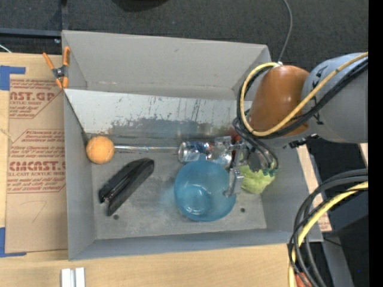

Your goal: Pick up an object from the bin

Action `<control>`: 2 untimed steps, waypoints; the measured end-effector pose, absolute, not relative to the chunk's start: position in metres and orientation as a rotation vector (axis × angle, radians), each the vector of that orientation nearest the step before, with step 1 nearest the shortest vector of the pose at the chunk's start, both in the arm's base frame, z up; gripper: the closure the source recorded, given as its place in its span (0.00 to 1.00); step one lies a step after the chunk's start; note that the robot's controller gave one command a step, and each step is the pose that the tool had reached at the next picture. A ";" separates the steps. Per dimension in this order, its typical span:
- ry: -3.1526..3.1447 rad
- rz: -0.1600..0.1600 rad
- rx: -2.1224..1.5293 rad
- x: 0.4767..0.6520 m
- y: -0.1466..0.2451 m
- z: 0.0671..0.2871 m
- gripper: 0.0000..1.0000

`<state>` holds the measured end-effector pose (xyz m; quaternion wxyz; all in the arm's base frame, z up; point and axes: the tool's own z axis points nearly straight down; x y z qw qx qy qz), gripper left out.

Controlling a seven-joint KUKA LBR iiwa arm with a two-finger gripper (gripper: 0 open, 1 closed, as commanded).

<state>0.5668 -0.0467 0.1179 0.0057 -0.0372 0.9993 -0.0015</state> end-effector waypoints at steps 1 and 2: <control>3.138 0.004 -0.127 0.518 -0.002 0.069 0.00; 3.105 -0.007 -0.247 0.523 -0.005 0.071 1.00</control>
Offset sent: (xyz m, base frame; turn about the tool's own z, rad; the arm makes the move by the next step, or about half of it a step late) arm -0.0467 0.0404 -0.0479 -0.0847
